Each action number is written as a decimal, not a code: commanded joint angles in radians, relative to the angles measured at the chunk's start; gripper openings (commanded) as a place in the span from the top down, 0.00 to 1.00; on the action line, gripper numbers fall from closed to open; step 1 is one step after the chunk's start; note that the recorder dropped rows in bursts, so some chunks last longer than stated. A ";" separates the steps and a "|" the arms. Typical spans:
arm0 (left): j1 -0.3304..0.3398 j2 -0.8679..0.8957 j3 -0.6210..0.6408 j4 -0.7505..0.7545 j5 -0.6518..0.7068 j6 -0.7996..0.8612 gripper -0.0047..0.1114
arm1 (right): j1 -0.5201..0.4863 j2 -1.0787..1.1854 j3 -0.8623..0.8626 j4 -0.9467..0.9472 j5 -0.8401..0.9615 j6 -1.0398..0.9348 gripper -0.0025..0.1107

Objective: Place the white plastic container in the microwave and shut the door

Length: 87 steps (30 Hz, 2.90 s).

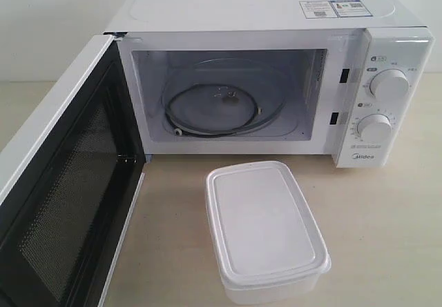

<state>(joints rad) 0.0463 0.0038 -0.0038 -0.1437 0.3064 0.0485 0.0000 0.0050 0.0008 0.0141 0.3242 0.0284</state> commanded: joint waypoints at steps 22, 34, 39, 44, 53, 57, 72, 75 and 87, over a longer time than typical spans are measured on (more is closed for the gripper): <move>0.002 -0.004 0.004 0.002 0.000 -0.004 0.92 | -0.003 -0.005 -0.001 -0.003 -0.014 -0.004 0.98; 0.002 -0.004 0.004 0.002 0.000 -0.004 0.92 | -0.003 -0.005 -0.001 -0.003 -0.135 -0.004 0.98; 0.002 -0.004 0.004 0.002 0.000 -0.004 0.92 | -0.003 -0.005 -0.001 -0.003 -0.477 -0.004 0.98; 0.002 -0.004 0.004 0.002 0.000 -0.004 0.92 | -0.003 -0.005 -0.038 0.122 -0.747 -0.037 0.98; 0.002 -0.004 0.004 0.002 0.000 -0.004 0.92 | -0.003 0.252 -0.346 0.127 -0.548 -0.254 0.98; 0.002 -0.004 0.004 0.002 0.000 -0.004 0.92 | -0.003 0.366 -0.405 0.129 -0.551 -0.240 0.98; 0.002 -0.004 0.004 0.002 0.000 -0.004 0.92 | -0.001 0.427 -0.409 0.129 -0.668 -0.135 0.98; 0.002 -0.004 0.004 0.002 0.000 -0.004 0.92 | -0.001 0.496 -0.411 0.129 -0.761 -0.135 0.98; 0.002 -0.004 0.004 0.002 0.000 -0.004 0.92 | 0.000 0.912 -0.310 0.036 -0.872 -0.040 0.98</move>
<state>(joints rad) 0.0463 0.0038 -0.0038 -0.1437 0.3064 0.0485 0.0009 0.8399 -0.3678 0.0704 -0.4488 -0.0675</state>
